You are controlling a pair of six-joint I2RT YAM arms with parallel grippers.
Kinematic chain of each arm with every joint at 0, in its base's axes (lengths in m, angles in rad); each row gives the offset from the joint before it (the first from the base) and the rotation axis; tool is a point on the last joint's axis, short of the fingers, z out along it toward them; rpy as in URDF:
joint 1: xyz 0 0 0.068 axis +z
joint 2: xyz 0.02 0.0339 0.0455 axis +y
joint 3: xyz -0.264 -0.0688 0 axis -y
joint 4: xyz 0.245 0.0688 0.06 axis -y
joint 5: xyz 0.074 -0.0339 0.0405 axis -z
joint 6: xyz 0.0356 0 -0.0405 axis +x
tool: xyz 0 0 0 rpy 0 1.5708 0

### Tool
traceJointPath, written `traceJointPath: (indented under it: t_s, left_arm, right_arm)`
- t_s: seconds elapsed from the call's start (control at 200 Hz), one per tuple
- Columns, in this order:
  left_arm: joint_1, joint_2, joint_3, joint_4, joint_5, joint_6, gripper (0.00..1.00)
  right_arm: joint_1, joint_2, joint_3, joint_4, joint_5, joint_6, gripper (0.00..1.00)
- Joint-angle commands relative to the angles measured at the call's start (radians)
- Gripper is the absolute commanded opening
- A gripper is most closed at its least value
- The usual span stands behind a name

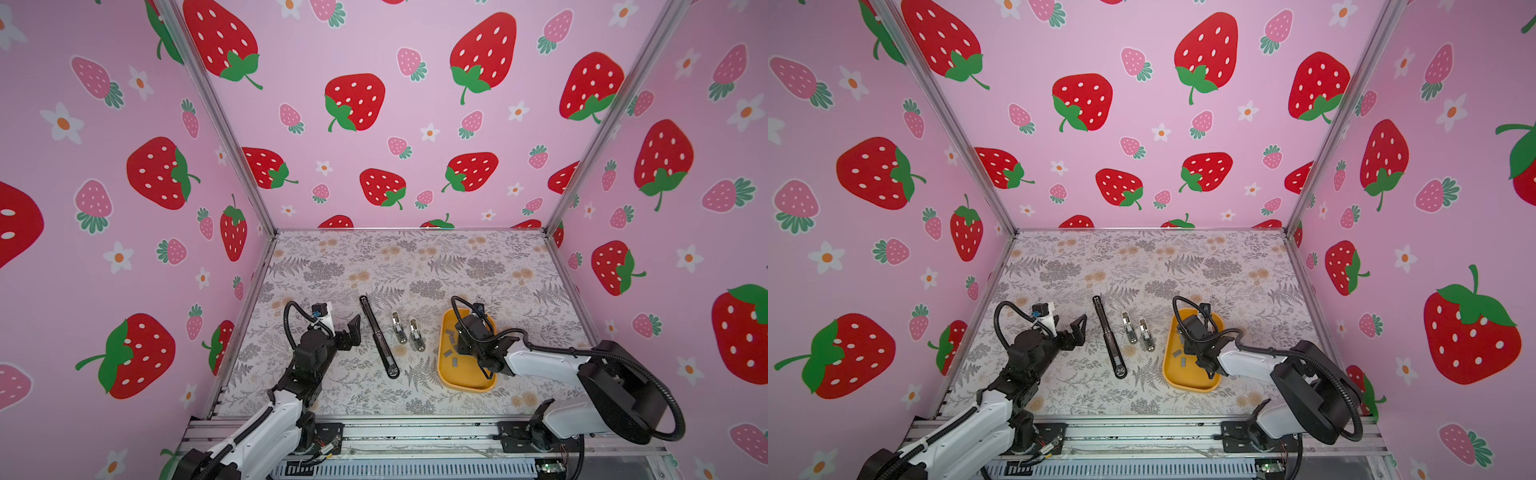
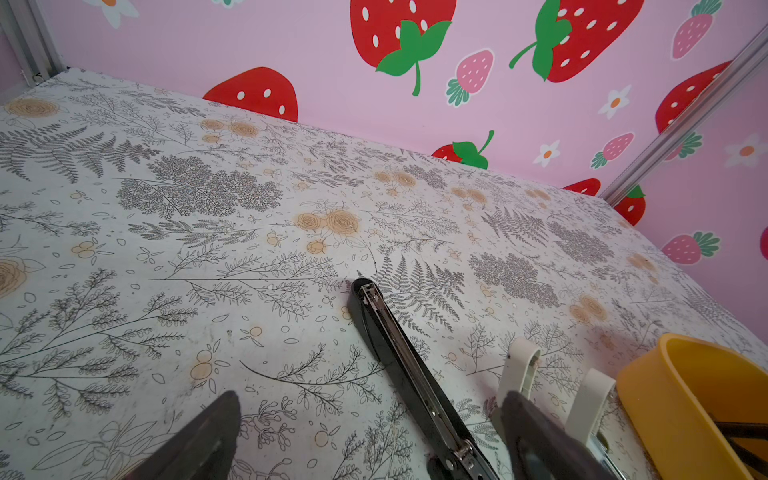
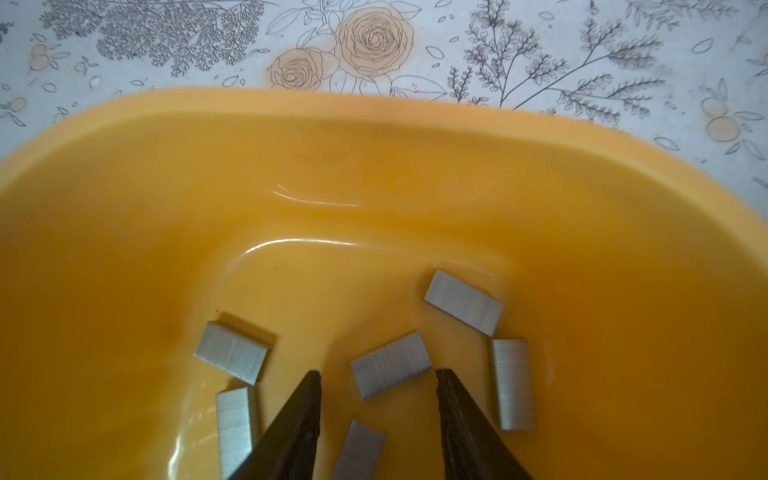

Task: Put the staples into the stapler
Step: 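Lower the open right gripper into the tray onto a staple strip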

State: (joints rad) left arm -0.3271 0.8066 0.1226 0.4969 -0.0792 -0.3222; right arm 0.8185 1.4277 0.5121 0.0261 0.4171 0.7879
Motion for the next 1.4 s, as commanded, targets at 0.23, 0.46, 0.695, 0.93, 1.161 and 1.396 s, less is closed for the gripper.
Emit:
traceJointPath:
  t_s: [0.23,0.46,0.695,0.93,1.161,1.396]
  left_arm:
    - [-0.003,0.013,0.009,0.011,-0.015,-0.005,0.99]
    - [-0.004,0.024,0.014,0.012,-0.015,-0.003,0.99]
    - [-0.003,0.018,0.009,0.012,-0.025,-0.005,0.99]
    - [-0.002,0.014,0.009,0.011,-0.014,-0.004,0.99]
    - [-0.003,0.022,0.012,0.012,-0.015,-0.003,0.99]
    - [-0.002,0.011,0.007,0.011,-0.022,-0.006,0.99]
  right_arm:
    - [-0.014,0.094,0.076,0.006,-0.04,-0.033,0.45]
    - [-0.014,0.115,0.101,-0.035,-0.005,-0.041,0.42]
    - [-0.011,0.126,0.121,-0.094,0.039,-0.023,0.39]
    - [0.02,0.126,0.121,-0.14,0.077,-0.001,0.36]
    - [0.049,0.127,0.13,-0.179,0.108,0.02,0.36]
    - [0.049,0.146,0.128,-0.157,0.097,0.022,0.26]
